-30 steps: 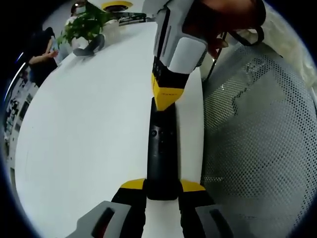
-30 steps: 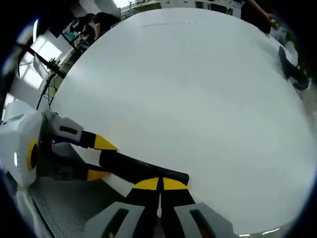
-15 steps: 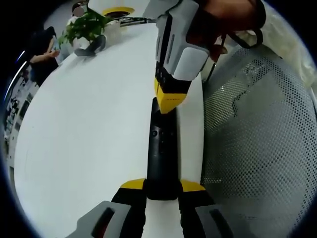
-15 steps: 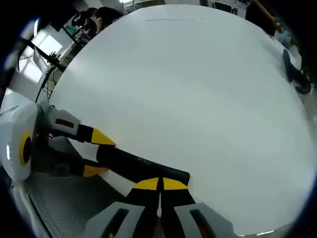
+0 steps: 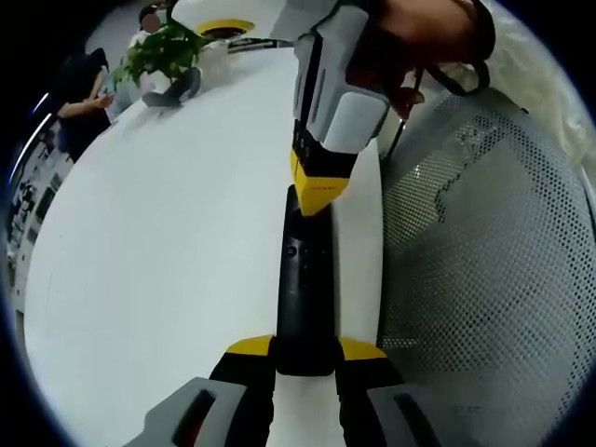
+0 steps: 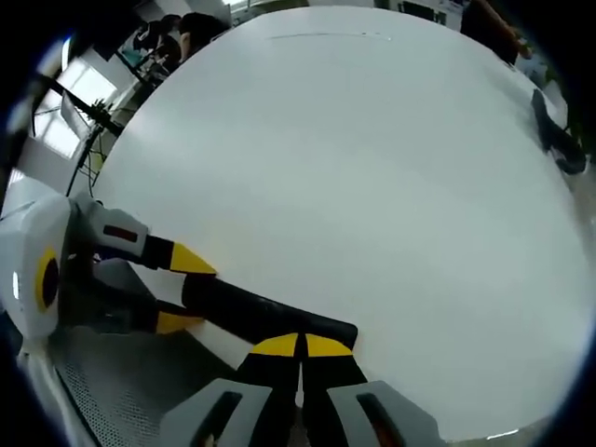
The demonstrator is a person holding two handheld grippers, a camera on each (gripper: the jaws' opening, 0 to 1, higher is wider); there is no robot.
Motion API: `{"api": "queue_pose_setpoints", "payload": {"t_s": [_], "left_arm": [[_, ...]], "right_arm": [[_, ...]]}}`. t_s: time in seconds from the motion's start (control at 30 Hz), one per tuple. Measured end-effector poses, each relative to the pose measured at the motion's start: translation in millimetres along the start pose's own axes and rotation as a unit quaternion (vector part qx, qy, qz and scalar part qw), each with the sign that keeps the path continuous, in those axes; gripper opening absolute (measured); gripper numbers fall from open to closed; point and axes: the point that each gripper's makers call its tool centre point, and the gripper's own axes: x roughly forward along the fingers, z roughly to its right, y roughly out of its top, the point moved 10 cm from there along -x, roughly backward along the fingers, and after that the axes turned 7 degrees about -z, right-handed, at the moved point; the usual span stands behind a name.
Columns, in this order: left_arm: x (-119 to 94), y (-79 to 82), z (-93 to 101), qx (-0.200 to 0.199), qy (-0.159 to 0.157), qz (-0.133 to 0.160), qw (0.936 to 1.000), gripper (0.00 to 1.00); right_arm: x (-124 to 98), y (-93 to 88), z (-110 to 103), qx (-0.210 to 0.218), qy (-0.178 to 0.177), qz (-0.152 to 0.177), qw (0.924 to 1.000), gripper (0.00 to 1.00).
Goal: Press the specified remote control buttons in sequence, fully releasing each button before pressing the next.
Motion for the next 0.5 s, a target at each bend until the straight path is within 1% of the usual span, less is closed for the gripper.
{"api": "queue_pose_setpoints", "payload": {"t_s": [0.13, 0.27, 0.43, 0.5], "left_arm": [[0.0, 0.4, -0.2, 0.000, 0.000, -0.002, 1.0000, 0.24], [0.1, 0.6, -0.2, 0.003, 0.000, -0.004, 1.0000, 0.24], [-0.1, 0.2, 0.0, 0.002, 0.002, -0.003, 1.0000, 0.24], [-0.1, 0.2, 0.0, 0.002, 0.002, -0.003, 1.0000, 0.24]], "right_arm": [[-0.7, -1.4, 0.6, -0.011, 0.008, 0.005, 0.9999, 0.00], [-1.0, -0.6, 2.2, -0.001, 0.015, 0.003, 0.9999, 0.00], [-1.2, -1.7, -0.7, -0.008, 0.007, 0.007, 0.9999, 0.00], [-1.3, -0.8, -1.6, -0.016, -0.001, 0.016, 0.9997, 0.00]]}}
